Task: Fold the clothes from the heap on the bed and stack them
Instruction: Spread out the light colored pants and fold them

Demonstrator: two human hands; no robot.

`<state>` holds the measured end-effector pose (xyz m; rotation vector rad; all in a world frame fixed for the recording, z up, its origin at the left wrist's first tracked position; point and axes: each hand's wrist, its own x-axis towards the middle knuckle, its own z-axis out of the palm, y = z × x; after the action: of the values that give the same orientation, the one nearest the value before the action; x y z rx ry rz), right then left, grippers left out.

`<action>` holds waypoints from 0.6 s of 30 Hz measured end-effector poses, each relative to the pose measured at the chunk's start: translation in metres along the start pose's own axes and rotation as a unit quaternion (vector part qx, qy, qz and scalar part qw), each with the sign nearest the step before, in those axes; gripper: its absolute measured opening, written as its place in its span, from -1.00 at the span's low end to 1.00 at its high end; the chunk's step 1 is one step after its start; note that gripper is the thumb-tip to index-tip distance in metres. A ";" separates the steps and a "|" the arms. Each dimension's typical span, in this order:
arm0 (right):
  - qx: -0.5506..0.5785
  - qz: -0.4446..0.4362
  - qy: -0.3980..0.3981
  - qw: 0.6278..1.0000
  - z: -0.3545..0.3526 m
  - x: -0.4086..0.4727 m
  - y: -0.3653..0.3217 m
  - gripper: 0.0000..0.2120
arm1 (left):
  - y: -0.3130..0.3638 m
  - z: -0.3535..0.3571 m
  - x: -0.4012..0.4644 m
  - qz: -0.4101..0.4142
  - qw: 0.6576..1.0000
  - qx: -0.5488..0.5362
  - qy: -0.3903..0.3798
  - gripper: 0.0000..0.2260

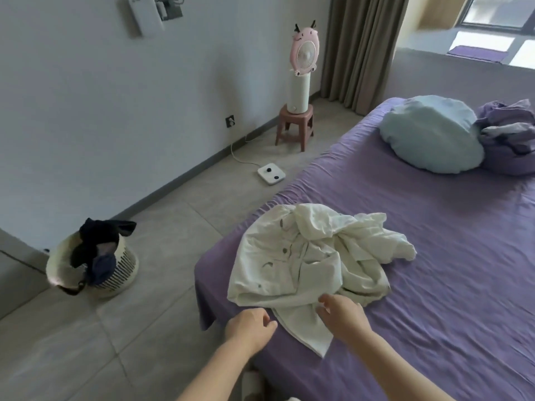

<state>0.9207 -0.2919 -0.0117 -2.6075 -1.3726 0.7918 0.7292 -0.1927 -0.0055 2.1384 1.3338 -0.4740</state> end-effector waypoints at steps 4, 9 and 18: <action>0.012 0.057 0.004 0.998 -0.005 0.038 -0.003 -0.64 | 0.000 -0.022 0.059 0.033 0.998 0.031 -0.046 -0.67; 0.058 0.137 -0.007 0.989 0.006 0.080 -0.016 -0.57 | -0.005 -0.040 0.134 0.074 0.988 0.076 -0.115 -0.66; 0.154 0.240 0.045 0.957 0.043 0.132 -0.012 -0.37 | 0.003 -0.002 0.233 0.171 0.959 0.138 -0.177 -0.62</action>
<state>0.9514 -0.1873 -0.0983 -2.6977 -0.5321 0.8404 0.8344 -0.0299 -0.1352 2.3056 0.7141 -0.8883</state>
